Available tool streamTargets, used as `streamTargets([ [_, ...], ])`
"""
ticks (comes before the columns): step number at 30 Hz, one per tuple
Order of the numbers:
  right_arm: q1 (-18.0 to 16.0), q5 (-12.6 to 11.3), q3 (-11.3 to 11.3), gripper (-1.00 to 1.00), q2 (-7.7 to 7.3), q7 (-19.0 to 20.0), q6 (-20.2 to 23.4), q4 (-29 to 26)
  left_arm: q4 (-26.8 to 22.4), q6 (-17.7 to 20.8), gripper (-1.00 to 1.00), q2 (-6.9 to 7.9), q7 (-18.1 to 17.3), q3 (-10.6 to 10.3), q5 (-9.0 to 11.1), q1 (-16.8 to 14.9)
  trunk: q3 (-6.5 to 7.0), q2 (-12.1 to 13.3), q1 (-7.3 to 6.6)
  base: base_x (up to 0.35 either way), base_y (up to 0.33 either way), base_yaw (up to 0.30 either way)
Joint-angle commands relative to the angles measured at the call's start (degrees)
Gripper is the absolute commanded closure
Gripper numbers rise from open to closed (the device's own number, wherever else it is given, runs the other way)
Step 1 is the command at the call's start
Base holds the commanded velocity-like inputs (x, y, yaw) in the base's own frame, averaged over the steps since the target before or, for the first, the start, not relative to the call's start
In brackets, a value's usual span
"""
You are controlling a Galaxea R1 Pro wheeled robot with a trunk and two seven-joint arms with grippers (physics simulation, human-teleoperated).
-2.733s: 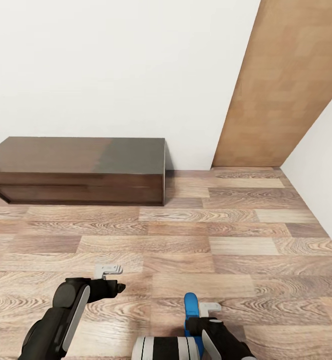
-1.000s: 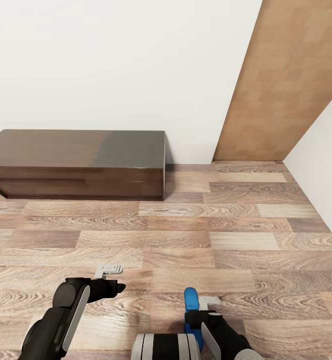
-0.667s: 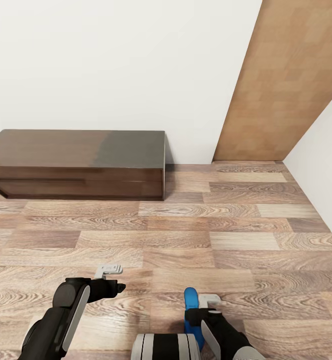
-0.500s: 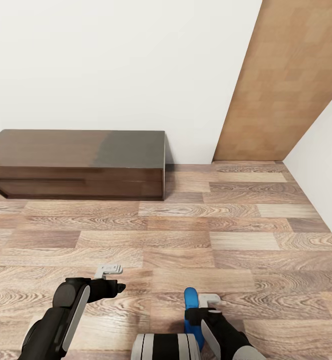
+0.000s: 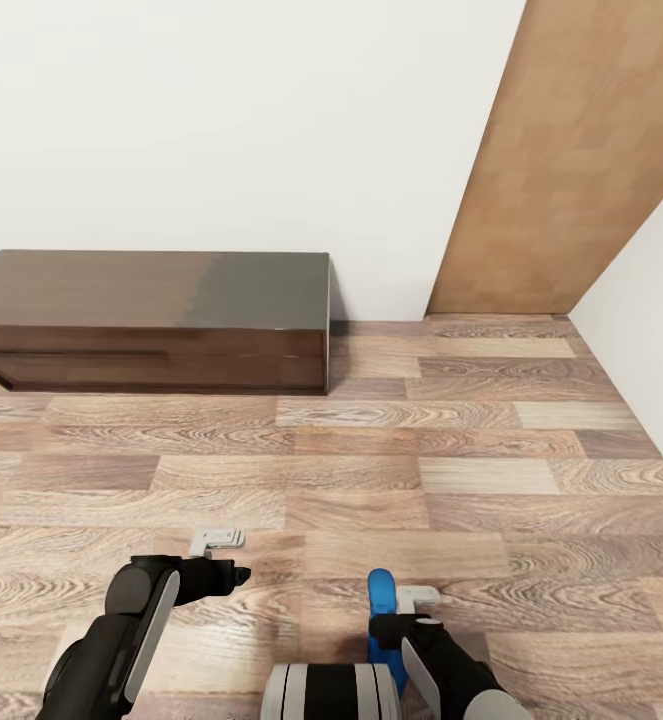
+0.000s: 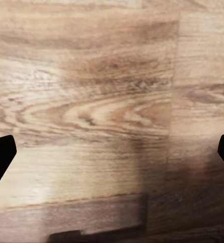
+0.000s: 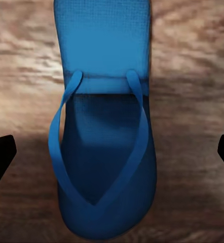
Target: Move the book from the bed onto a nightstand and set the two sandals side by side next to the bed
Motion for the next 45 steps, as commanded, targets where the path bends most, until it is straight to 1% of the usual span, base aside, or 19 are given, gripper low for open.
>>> streamTargets([
  [1,0.0,-0.1,0.1,-1.0,0.0,-0.3,0.4,-0.1,0.0,0.3,-1.0,-0.01,0.0,0.0,0.1,0.0,-0.27,0.0,0.01,0.0,0.0,0.0],
  [2,0.0,-0.1,0.1,-1.0,0.0,-0.3,0.4,-0.1,0.0,0.3,-1.0,-0.01,0.0,0.0,0.1,0.0,-0.49,0.0,0.04,0.0,0.0,0.0],
  [20,-0.1,-0.1,0.1,-1.0,0.0,-0.2,0.4,-0.1,0.0,0.3,-1.0,-0.01,0.0,0.0,0.1,0.0,-0.49,0.0,0.04,0.0,0.0,0.0],
  [26,-0.1,-0.1,0.1,-1.0,0.0,-0.2,0.4,-0.1,0.0,0.3,-1.0,-0.01,0.0,0.0,0.1,0.0,-1.82,-0.1,0.19,0.0,0.0,0.0],
  [45,-0.1,-0.1,0.1,-1.0,0.0,-0.2,0.4,-0.1,0.0,0.3,-1.0,-0.01,0.0,0.0,0.1,0.0,-1.82,-0.1,0.19,0.0,0.0,0.0],
])
